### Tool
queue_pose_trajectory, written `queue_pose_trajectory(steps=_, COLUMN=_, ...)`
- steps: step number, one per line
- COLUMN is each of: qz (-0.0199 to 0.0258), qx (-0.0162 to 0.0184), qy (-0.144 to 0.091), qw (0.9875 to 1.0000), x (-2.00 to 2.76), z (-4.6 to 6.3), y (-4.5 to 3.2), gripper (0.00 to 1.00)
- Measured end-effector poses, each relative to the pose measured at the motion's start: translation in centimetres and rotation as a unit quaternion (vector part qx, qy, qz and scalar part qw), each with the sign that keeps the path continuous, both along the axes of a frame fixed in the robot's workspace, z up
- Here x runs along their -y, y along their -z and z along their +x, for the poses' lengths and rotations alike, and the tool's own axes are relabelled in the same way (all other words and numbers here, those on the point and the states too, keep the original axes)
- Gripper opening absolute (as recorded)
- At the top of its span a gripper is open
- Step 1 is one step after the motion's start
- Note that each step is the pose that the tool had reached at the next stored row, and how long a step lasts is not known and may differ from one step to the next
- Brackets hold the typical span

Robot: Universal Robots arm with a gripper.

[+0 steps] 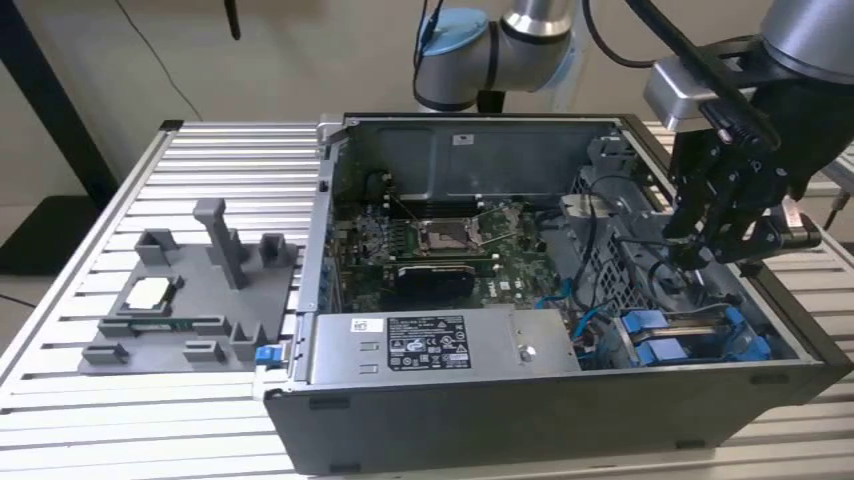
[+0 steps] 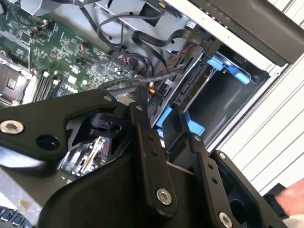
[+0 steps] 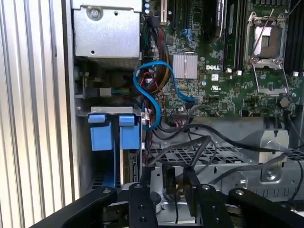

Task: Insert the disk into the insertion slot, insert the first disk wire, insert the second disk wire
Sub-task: 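Insert the first disk wire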

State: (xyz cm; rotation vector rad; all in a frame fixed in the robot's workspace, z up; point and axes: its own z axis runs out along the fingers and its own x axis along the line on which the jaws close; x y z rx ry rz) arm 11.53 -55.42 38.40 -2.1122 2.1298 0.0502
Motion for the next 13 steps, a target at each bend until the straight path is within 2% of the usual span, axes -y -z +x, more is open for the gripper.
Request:
queue_pose_trajectory(steps=4, qz=0.0001, qx=0.0010, qy=0.000, qw=1.0000, x=-0.18, z=-0.04, y=0.13, gripper=0.40)
queue_pose_trajectory(steps=5, qz=0.0001, qx=0.0010, qy=0.000, qw=1.0000, x=-0.18, z=-0.04, y=0.13, gripper=0.38)
queue_pose_trajectory(steps=6, qz=0.0001, qx=0.0010, qy=0.000, qw=1.0000, x=-0.18, z=-0.04, y=0.12, gripper=0.32)
queue_pose_trajectory(steps=7, qz=0.0000, qx=0.0010, qy=0.000, qw=1.0000, x=-0.19, z=-0.04, y=0.12, gripper=0.32)
queue_pose_trajectory(steps=8, qz=0.0000, qx=0.0010, qy=0.000, qw=1.0000, x=-0.19, z=-0.04, y=0.12, gripper=0.25)
queue_pose_trajectory(steps=9, qz=0.0000, qx=0.0011, qy=0.000, qw=1.0000, x=-0.19, z=-0.04, y=0.13, gripper=0.25)
queue_pose_trajectory(steps=10, qz=0.0000, qx=0.0011, qy=0.000, qw=1.0000, x=-0.19, z=-0.04, y=0.13, gripper=0.20)
queue_pose_trajectory(steps=13, qz=0.0000, qx=0.0012, qy=0.000, qw=1.0000, x=-0.19, z=-0.04, y=0.17, gripper=0.20)
